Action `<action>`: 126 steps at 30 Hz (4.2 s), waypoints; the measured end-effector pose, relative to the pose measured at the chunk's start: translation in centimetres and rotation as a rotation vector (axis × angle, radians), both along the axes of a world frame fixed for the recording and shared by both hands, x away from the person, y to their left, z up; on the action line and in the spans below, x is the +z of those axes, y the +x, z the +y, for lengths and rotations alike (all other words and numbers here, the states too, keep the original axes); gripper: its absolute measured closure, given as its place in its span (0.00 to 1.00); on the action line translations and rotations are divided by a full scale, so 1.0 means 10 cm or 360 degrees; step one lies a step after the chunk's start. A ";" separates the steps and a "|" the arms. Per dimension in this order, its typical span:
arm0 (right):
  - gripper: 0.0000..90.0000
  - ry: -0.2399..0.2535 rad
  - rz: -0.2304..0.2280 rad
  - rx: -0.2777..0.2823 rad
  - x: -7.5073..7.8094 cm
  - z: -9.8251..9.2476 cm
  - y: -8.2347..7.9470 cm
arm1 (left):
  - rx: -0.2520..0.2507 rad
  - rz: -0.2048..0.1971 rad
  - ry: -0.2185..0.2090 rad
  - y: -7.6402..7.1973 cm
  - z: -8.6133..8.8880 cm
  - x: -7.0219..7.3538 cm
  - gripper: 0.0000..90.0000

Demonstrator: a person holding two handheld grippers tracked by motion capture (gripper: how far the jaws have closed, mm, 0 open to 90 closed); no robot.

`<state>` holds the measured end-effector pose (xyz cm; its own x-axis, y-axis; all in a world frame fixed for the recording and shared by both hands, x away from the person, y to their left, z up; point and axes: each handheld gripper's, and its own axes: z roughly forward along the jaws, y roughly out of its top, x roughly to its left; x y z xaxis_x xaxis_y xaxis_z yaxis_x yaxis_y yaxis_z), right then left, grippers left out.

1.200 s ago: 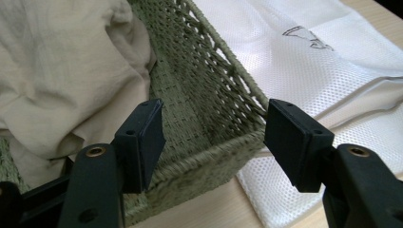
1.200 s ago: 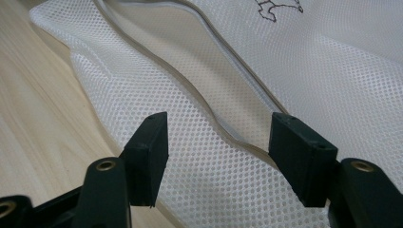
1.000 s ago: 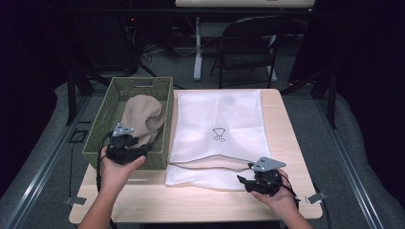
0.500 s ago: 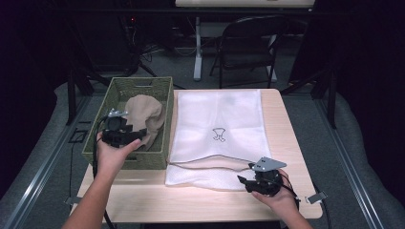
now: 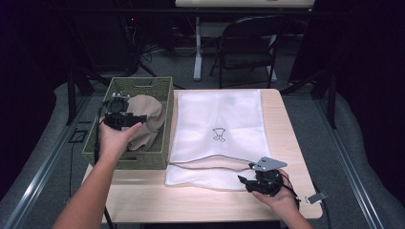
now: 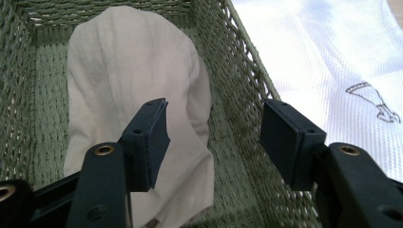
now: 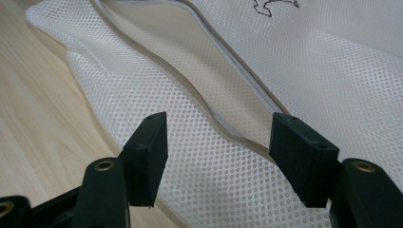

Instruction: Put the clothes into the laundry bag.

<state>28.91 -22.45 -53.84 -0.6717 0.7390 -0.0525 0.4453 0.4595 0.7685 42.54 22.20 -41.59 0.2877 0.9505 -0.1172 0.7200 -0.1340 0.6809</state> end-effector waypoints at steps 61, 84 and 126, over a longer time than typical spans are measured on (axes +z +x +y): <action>0.41 -0.0030 0.0024 0.0025 -0.04 0.00 0.01 | 0.0294 0.0256 0.0083 0.69 0.03 -0.31 0.45; 0.40 -0.0028 0.0024 0.0035 -0.04 0.00 0.01 | 0.0281 0.0340 0.0332 0.78 -0.18 -0.52 0.43; 0.40 -0.0029 0.0016 0.0045 -0.04 0.01 0.00 | 0.0397 0.0475 0.0288 1.01 0.02 -0.86 0.34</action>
